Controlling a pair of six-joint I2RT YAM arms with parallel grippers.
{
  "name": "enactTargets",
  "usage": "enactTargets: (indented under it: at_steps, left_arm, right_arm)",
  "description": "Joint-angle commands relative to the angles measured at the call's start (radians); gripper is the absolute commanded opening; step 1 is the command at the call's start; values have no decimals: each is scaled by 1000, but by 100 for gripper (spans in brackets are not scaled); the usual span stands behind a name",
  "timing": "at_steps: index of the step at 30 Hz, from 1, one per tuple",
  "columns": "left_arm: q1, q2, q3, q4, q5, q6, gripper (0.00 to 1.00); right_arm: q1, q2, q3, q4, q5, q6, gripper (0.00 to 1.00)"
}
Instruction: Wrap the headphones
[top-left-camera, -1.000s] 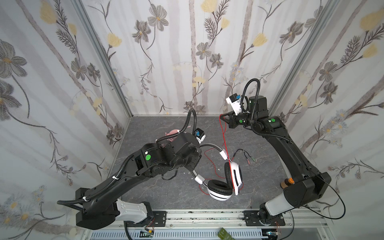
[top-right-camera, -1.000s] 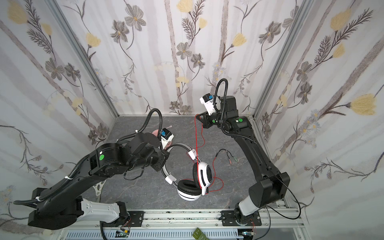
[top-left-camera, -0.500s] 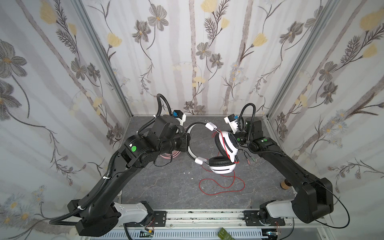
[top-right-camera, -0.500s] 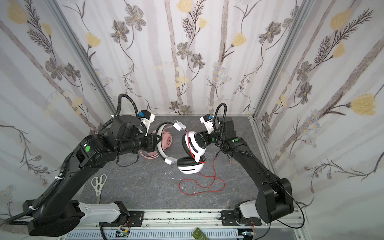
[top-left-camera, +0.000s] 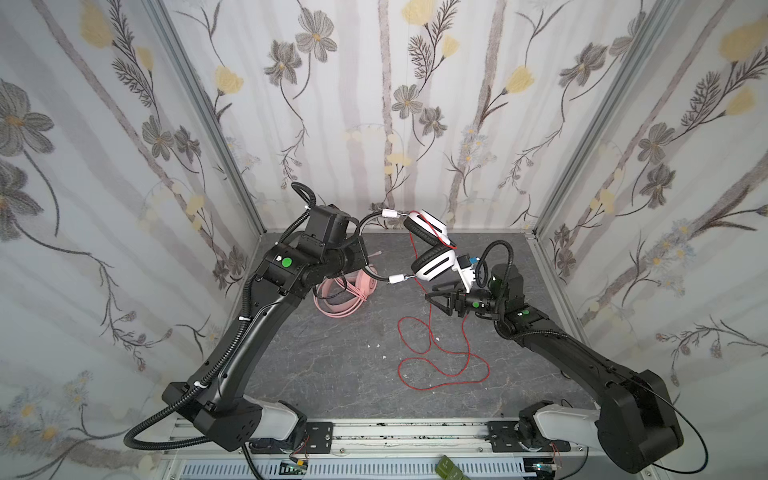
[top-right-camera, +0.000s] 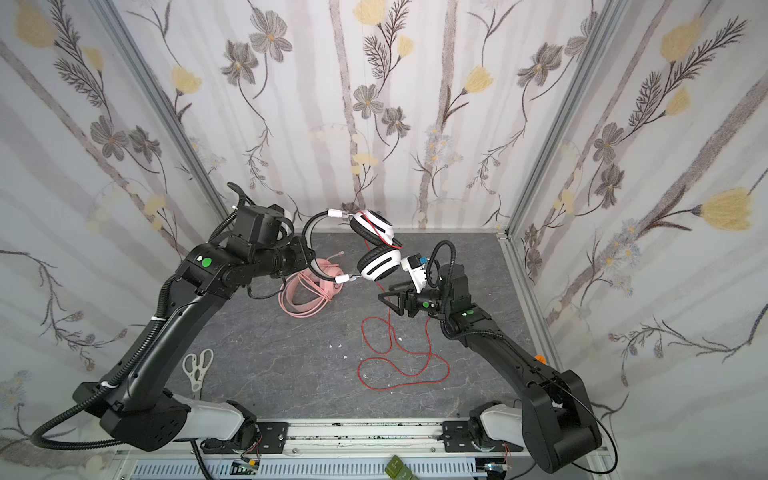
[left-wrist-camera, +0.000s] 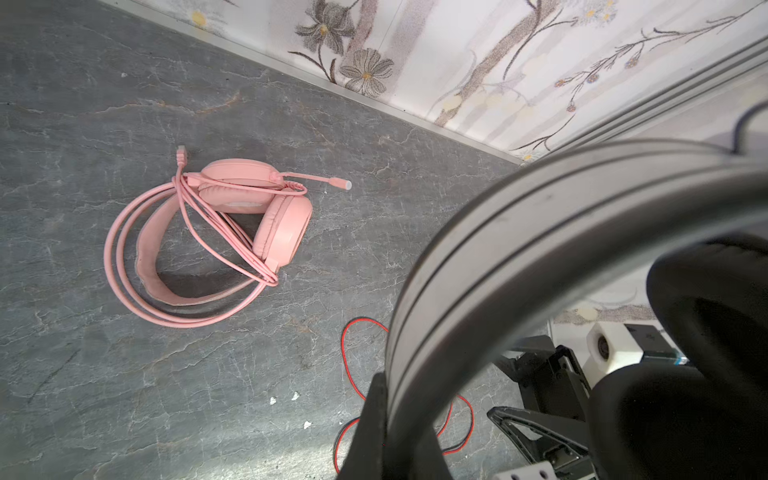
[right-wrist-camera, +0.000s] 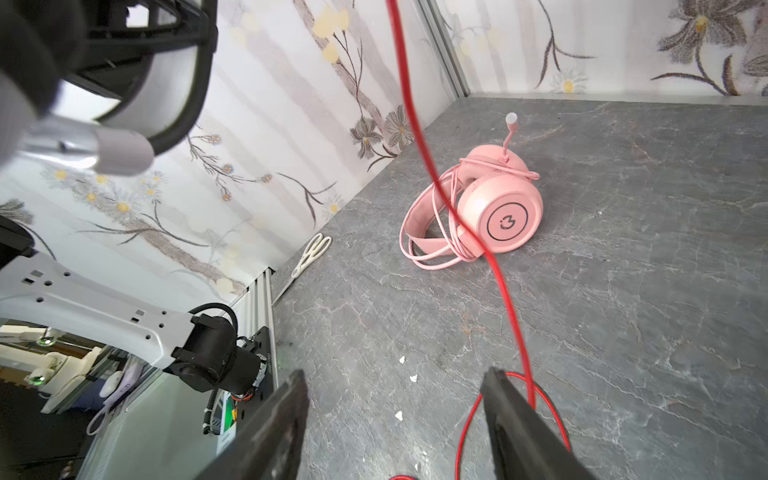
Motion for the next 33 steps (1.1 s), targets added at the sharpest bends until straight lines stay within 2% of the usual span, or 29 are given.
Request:
enactTargets:
  at_steps: [1, 10, 16, 24, 26, 28, 33]
  left_arm:
    - [22, 1, 13, 74, 41, -31, 0]
    - [67, 1, 15, 79, 71, -38, 0]
    - [89, 7, 34, 74, 95, -34, 0]
    - [135, 14, 41, 69, 137, -35, 0]
    - [153, 10, 37, 70, 154, -38, 0]
    - [178, 5, 28, 73, 173, -40, 0]
    - [251, -1, -12, 117, 248, -68, 0]
  right_arm:
    - [6, 13, -42, 62, 43, -13, 67]
    - [31, 93, -59, 69, 179, -39, 70]
    - [33, 175, 5, 3, 354, -59, 72]
    - [64, 407, 128, 10, 286, -62, 66]
    - [79, 431, 127, 27, 282, -60, 60]
    - [91, 448, 123, 43, 268, -57, 49]
    - [121, 434, 91, 56, 261, -58, 11]
